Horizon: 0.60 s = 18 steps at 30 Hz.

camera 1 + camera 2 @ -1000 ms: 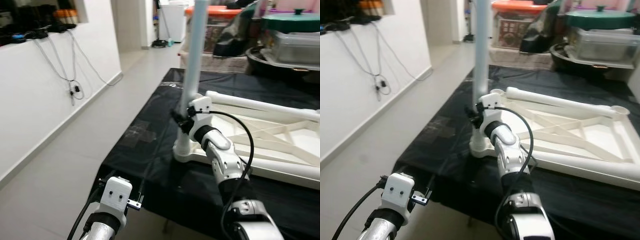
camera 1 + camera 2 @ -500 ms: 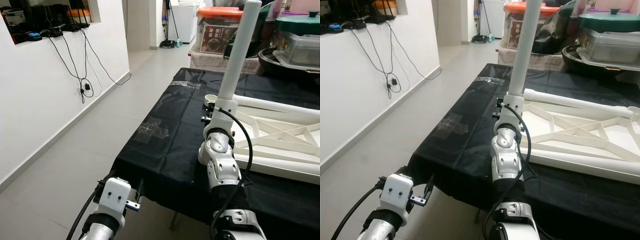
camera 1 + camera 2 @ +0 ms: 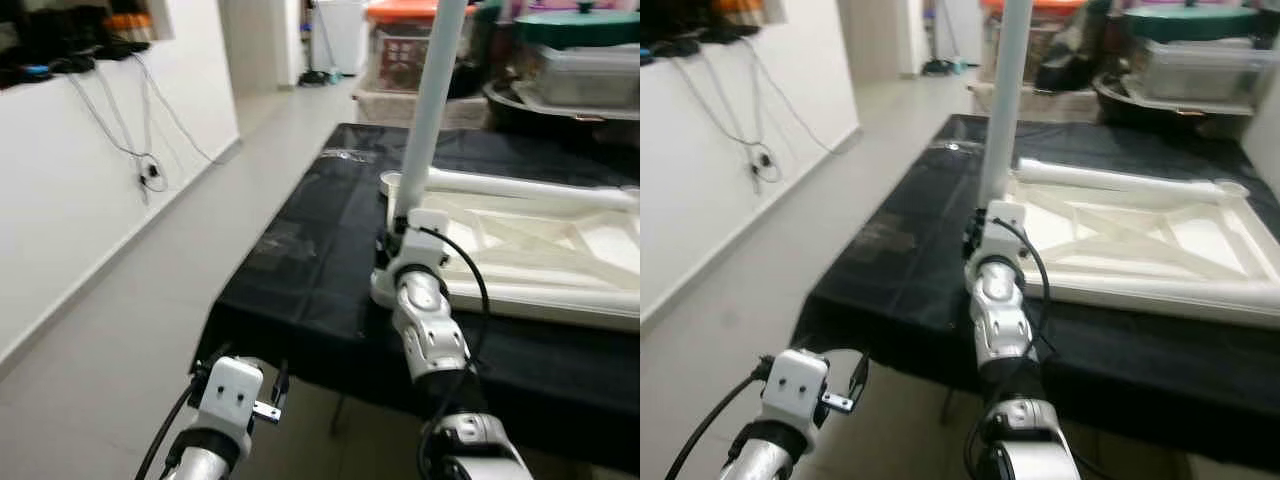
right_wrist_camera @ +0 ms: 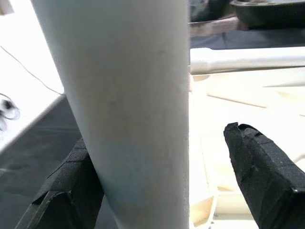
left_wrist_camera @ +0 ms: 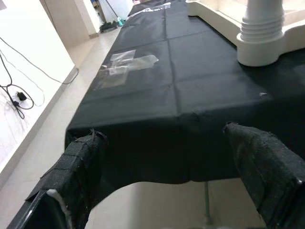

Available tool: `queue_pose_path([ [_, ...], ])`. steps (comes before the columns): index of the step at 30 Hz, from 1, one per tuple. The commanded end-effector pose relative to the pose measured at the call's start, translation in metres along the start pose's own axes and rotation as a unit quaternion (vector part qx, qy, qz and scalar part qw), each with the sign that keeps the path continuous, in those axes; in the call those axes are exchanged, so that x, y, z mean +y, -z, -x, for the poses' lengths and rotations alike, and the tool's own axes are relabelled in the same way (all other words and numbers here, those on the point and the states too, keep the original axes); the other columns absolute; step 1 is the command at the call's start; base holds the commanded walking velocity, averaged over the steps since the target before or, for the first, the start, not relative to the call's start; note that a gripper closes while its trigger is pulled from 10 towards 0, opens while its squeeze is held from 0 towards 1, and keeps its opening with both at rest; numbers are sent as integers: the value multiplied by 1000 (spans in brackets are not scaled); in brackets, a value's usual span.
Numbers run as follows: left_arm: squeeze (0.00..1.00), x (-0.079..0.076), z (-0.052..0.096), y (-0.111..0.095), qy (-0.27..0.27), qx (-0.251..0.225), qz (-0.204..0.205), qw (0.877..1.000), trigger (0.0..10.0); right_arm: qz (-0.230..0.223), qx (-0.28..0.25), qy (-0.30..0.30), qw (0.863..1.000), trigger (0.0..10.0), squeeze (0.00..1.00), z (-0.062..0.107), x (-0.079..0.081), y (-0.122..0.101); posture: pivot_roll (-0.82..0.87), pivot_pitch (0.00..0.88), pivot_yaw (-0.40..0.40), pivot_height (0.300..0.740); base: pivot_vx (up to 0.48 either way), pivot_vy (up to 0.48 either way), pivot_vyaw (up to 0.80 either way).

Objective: Building children table

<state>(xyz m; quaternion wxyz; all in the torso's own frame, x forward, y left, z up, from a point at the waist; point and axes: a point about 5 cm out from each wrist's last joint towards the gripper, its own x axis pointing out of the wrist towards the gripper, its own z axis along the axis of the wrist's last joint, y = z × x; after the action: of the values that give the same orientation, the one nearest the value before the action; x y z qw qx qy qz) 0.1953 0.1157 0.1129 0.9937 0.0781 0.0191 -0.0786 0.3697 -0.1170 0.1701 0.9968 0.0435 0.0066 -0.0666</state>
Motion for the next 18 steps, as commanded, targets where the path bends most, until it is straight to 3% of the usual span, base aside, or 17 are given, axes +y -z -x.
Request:
queue_pose_path([
  [1, 0, 0, 2, 3, -3, 6, -1, 1000, 10000, -40, -20, -56, 997, 10000, 0, -2, 22, -13, 65, 71, 19, 740, 0, 0, 0],
  [4, 0, -1, 2, 3, -2, 6, 0, 1000, 10000, -57, -30, -113, 992, 10000, 0, -6, 25, -18, 65, 69, 17, 740, 0, 0, 0],
  [6, 0, -1, 2, 3, -2, 6, 0, 1000, 10000, -57, -30, -113, 992, 10000, 0, -6, 25, -18, 65, 69, 17, 740, 0, 0, 0],
  [8, 0, -1, 2, 3, -1, 5, 1, 1000, 10000, -61, -44, -182, 980, 10000, 0, -9, 29, -23, 64, 67, 16, 740, 0, 0, 0],
  [11, 0, -2, 2, 3, -1, 6, 1, 1000, 10000, -62, -49, -202, 976, 10000, 0, -10, 29, -25, 64, 67, 16, 740, 0, 0, 0],
  [15, 0, -2, 3, 3, -2, 6, 3, 1000, 10000, -10, -53, -232, 971, 10000, 0, -15, 29, -24, 68, 62, 8, 740, 0, 0, 0],
  [18, 0, -2, 3, 3, -3, 6, 4, 1000, 10000, -2, -44, -228, 973, 10000, 0, -17, 26, -20, 68, 62, 8, 740, 0, 0, 0],
])
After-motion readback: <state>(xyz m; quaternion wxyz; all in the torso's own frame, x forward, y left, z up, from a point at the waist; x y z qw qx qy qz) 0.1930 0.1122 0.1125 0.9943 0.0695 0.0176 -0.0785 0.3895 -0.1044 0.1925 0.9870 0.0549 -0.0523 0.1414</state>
